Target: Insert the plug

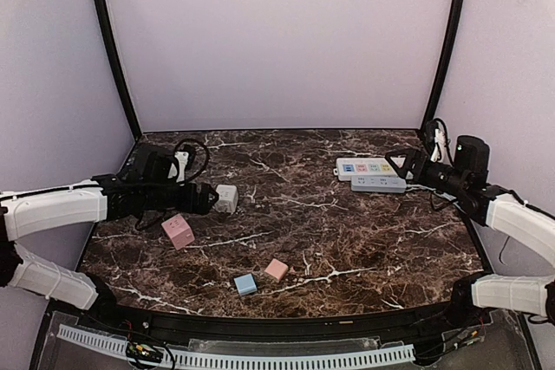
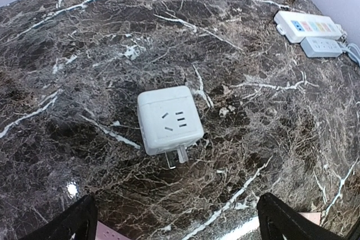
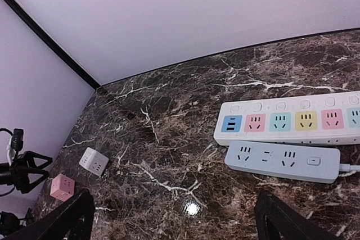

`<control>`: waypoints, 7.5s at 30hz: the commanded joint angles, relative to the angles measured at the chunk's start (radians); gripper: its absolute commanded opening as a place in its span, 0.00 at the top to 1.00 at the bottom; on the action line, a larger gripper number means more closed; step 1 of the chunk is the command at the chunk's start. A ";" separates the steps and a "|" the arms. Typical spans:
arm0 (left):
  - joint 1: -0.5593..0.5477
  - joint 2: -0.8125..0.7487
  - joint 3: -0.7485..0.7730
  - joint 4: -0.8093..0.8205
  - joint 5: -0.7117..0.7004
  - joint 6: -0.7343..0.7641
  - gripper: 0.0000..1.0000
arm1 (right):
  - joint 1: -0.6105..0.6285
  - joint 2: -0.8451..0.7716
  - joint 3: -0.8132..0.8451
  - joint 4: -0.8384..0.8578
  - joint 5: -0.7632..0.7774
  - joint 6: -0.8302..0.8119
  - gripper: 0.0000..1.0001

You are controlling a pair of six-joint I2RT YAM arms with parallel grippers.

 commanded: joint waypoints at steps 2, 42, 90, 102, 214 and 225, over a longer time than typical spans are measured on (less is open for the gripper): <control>-0.036 0.100 0.074 -0.015 -0.019 0.028 0.00 | 0.013 0.010 -0.003 -0.026 0.032 -0.006 0.01; -0.054 0.599 0.395 -0.131 -0.188 -0.004 0.20 | 0.092 0.115 0.024 -0.185 0.379 0.074 0.01; -0.056 0.235 0.094 0.051 -0.047 0.065 0.61 | -0.132 0.711 0.290 -0.136 0.609 0.645 0.53; -0.055 0.224 0.083 0.056 -0.047 0.065 0.62 | -0.143 0.819 0.353 -0.089 0.599 0.654 0.62; -0.314 0.294 -0.022 0.761 0.347 0.731 0.99 | 0.674 0.383 0.570 -0.589 0.009 0.175 0.01; -0.333 0.313 -0.024 0.778 0.341 0.737 0.99 | 0.717 0.439 0.558 -0.519 0.007 0.216 0.01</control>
